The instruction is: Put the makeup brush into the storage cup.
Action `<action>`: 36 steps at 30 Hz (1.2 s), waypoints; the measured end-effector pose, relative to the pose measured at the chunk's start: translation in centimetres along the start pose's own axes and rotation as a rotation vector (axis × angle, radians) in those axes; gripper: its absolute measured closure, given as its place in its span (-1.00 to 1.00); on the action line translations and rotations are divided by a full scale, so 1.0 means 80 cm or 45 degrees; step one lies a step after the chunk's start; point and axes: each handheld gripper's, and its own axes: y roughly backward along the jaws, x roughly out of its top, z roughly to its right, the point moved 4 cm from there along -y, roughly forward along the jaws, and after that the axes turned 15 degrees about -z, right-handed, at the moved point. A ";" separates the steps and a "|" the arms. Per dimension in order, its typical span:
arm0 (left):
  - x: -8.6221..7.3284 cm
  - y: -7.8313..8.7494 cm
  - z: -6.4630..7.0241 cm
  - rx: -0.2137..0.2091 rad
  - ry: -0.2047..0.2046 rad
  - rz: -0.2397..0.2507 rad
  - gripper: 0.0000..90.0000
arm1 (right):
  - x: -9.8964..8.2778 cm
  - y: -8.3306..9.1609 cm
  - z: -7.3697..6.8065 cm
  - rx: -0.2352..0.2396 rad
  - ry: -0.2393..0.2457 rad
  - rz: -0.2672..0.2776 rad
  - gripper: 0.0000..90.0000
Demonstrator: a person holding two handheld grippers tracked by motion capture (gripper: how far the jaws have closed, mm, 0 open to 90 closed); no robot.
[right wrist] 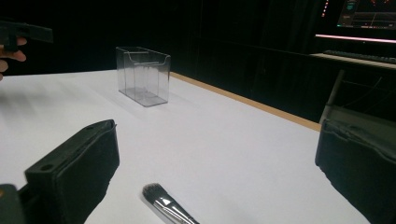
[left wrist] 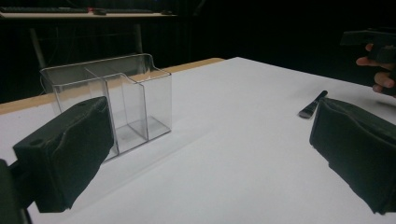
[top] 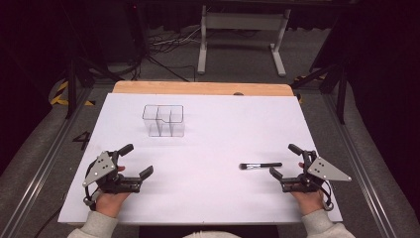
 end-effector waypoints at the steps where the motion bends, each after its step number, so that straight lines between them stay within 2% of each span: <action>1: 0.000 0.001 0.000 -0.002 0.003 -0.002 -1.00 | 0.000 0.000 0.001 0.000 -0.012 0.001 -0.99; 5: 0.001 0.003 0.001 0.003 0.006 0.009 -0.99 | 0.000 0.005 0.006 -0.016 -0.041 0.018 -0.99; 15: 0.008 0.008 0.003 -0.013 0.016 0.035 -0.99 | -0.003 0.003 0.007 -0.021 -0.041 0.013 -0.99; 20: 0.008 0.008 0.004 -0.019 0.016 0.024 -0.99 | -0.003 0.001 0.007 -0.016 -0.048 0.002 -0.99; 24: 0.008 0.011 0.002 -0.006 0.022 0.027 -0.99 | 0.003 0.002 0.008 -0.007 -0.050 0.010 -0.99; 26: 0.008 0.013 0.002 -0.003 0.023 0.028 -0.99 | 0.008 0.000 0.010 0.003 -0.055 -0.013 -0.99; 30: 0.006 0.013 0.003 0.001 0.025 0.020 -0.99 | 0.017 -0.011 0.021 0.035 -0.090 -0.116 -0.99; 33: 0.003 0.012 0.001 0.005 0.035 0.018 -0.99 | 0.023 -0.018 0.026 0.048 -0.082 -0.169 -0.99; 36: 0.000 0.012 -0.001 0.010 0.042 0.006 -0.99 | 0.034 -0.026 0.031 0.093 -0.064 -0.231 -0.99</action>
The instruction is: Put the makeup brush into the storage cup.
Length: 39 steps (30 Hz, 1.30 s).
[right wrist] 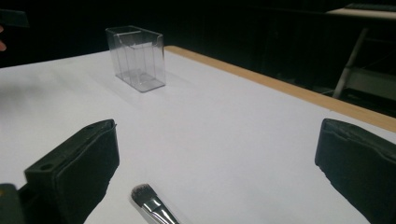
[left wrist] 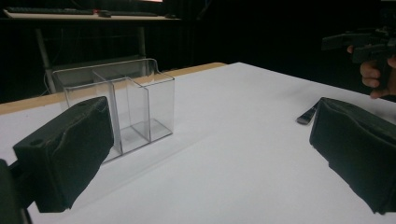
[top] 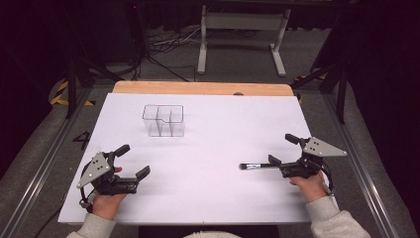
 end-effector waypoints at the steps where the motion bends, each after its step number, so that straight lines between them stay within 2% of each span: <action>1: -0.001 0.000 0.000 0.000 0.006 -0.001 -0.99 | 0.003 -0.002 0.001 -0.004 0.012 -0.028 -0.99; 3: -0.001 0.001 -0.001 0.006 0.005 0.005 -0.99 | 0.008 -0.007 0.002 0.023 0.034 -0.090 -0.99; 5: -0.001 0.003 -0.001 0.009 0.004 0.005 -0.99 | 0.010 -0.012 0.002 0.013 0.052 -0.145 -0.99; 7: -0.001 0.004 -0.002 0.014 0.006 0.012 -0.99 | 0.012 -0.018 0.001 0.058 0.070 -0.208 -0.93; 10: -0.002 0.004 -0.002 0.018 0.017 0.014 -0.99 | 0.015 -0.022 0.000 0.063 0.086 -0.249 -0.93; 13: -0.003 0.004 -0.003 0.021 0.006 0.001 -0.99 | 0.019 -0.024 0.002 0.076 0.097 -0.305 -0.92; 16: -0.003 0.004 -0.002 0.022 0.003 -0.003 -0.99 | 0.022 -0.027 0.003 0.098 0.144 -0.425 -0.92; 18: -0.003 0.003 -0.001 0.024 0.002 -0.005 -0.99 | 0.023 -0.029 0.000 0.114 0.201 -0.516 -0.91; 23: -0.005 0.003 -0.001 0.026 0.011 -0.007 -0.99 | 0.027 -0.032 -0.001 0.112 0.279 -0.627 -0.90; 29: -0.004 0.002 -0.001 0.024 0.008 -0.008 -0.99 | 0.035 -0.038 -0.004 0.138 0.335 -0.754 -0.88; 39: -0.005 0.002 -0.002 0.015 0.015 -0.005 -0.99 | 0.040 -0.050 -0.004 0.173 0.395 -0.927 -0.88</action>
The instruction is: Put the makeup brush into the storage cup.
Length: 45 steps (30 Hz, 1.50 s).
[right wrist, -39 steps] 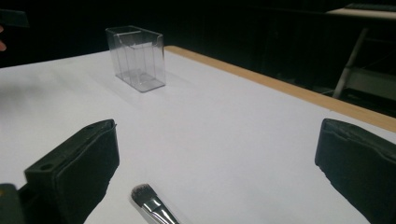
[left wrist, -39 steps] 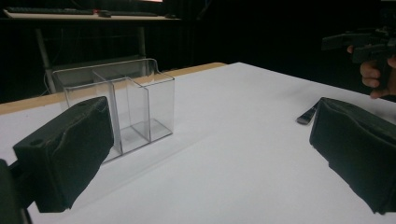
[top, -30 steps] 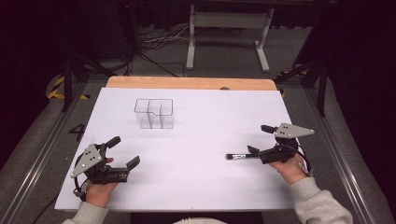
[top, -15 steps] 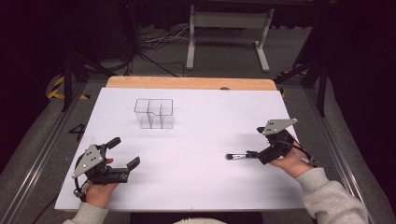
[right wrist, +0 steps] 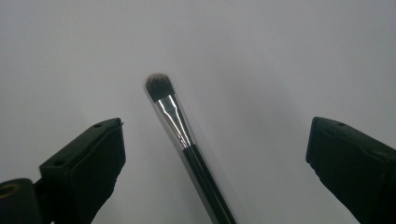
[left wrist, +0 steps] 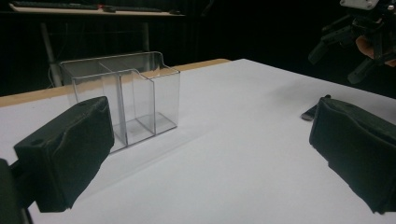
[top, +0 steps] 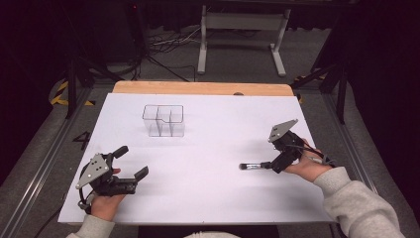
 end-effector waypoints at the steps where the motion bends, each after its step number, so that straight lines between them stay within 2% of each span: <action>1: 0.000 0.000 0.000 -0.001 0.001 0.002 -0.99 | 0.000 -0.001 0.000 0.009 0.006 -0.017 -0.87; 5: 0.000 0.000 0.000 -0.007 0.014 0.003 -0.99 | 0.003 -0.004 0.002 0.026 0.022 -0.063 -0.85; 14: 0.000 0.000 0.000 -0.002 0.007 0.000 -0.99 | 0.006 -0.011 0.002 0.041 0.067 -0.182 -0.80; 20: 0.000 0.000 0.000 0.001 0.007 0.000 -0.99 | 0.010 -0.015 0.000 0.044 0.093 -0.228 -0.80; 28: 0.000 0.000 0.000 -0.002 0.004 -0.003 -0.99 | 0.010 -0.023 -0.001 0.057 0.094 -0.275 -0.79; 34: 0.001 0.001 0.000 -0.003 0.008 -0.002 -0.99 | 0.007 -0.031 -0.004 0.087 0.089 -0.288 -0.70; 38: 0.001 0.001 0.000 -0.001 0.001 -0.005 -0.99 | 0.007 -0.036 -0.008 0.089 0.117 -0.311 -0.60; 45: 0.001 0.002 0.000 -0.003 0.001 -0.006 -0.99 | 0.006 -0.048 -0.006 0.093 0.117 -0.339 -0.55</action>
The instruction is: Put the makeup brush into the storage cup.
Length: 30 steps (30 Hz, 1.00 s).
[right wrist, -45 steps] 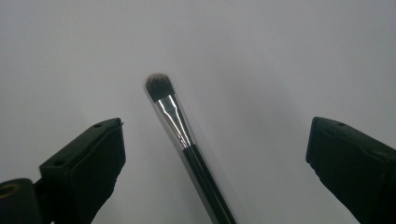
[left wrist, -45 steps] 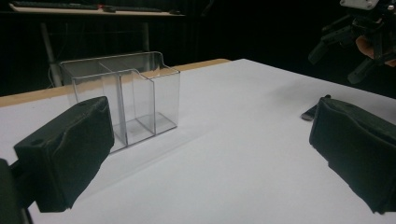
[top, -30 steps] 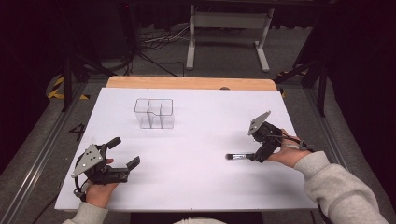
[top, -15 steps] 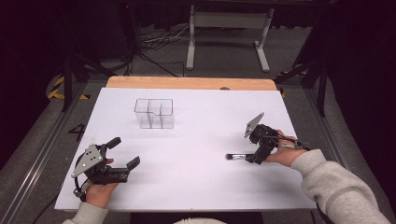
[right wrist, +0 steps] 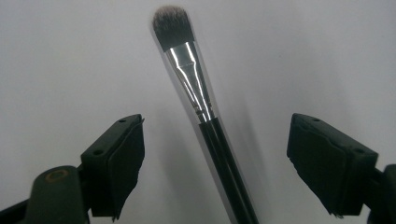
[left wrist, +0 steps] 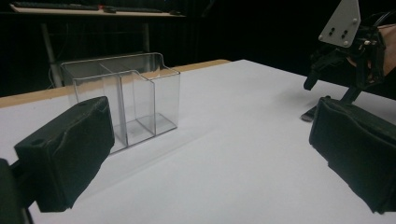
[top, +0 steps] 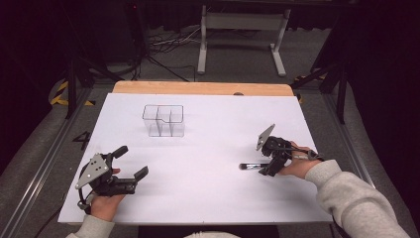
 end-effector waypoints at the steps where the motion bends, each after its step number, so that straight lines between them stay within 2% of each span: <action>1: 0.000 0.000 0.000 -0.001 0.001 0.000 -0.99 | 0.000 0.000 0.000 0.000 0.000 0.000 -0.55; 5: 0.000 -0.001 0.000 0.000 0.003 0.001 -0.99 | -0.001 -0.006 0.002 0.004 -0.022 -0.018 -0.51; 13: 0.000 -0.002 0.000 0.004 0.002 0.002 -0.98 | -0.002 -0.011 0.002 0.006 -0.006 -0.041 -0.37; 17: -0.001 -0.002 0.001 0.004 -0.009 -0.008 -0.98 | -0.002 -0.012 0.003 -0.003 -0.006 -0.058 -0.22; 26: -0.001 -0.002 0.001 0.001 -0.002 -0.008 -0.98 | 0.000 -0.014 0.002 -0.014 0.039 -0.096 0.11; 29: -0.001 -0.002 0.001 0.000 -0.003 -0.011 -0.98 | 0.001 -0.015 0.001 -0.026 0.061 -0.121 0.31; 30: -0.001 -0.002 0.001 0.001 -0.007 -0.012 -0.98 | 0.001 -0.015 0.001 -0.026 0.061 -0.121 0.31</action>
